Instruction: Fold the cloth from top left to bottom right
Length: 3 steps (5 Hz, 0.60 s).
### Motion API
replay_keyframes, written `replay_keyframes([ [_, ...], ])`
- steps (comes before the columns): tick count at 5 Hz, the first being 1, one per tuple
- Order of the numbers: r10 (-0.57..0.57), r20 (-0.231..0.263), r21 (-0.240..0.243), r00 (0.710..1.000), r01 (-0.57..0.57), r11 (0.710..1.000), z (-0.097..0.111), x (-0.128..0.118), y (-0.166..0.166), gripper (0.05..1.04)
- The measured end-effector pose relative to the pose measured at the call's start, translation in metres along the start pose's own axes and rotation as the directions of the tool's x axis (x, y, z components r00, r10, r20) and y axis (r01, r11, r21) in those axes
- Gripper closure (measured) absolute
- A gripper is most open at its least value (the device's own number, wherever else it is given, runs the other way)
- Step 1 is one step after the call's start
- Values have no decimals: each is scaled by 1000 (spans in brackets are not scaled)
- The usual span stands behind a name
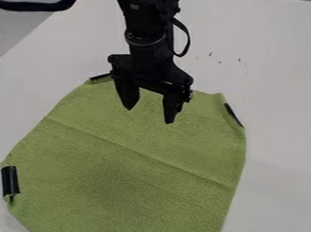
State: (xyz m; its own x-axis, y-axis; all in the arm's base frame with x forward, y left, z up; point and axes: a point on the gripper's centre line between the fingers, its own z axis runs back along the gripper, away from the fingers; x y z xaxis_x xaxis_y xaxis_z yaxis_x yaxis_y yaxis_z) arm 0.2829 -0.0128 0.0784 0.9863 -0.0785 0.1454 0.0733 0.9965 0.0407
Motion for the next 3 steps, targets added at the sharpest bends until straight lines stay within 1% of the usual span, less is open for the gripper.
replay_keyframes([
  [1, -6, -29, -8, 1000, 6, 1000, -8, -3, -2, 84],
  [2, -44, -42, -35, 998, 43, 998, -21, 9, 7, 84],
  [3, -80, -36, -49, 996, 78, 996, -35, 29, 26, 84],
])
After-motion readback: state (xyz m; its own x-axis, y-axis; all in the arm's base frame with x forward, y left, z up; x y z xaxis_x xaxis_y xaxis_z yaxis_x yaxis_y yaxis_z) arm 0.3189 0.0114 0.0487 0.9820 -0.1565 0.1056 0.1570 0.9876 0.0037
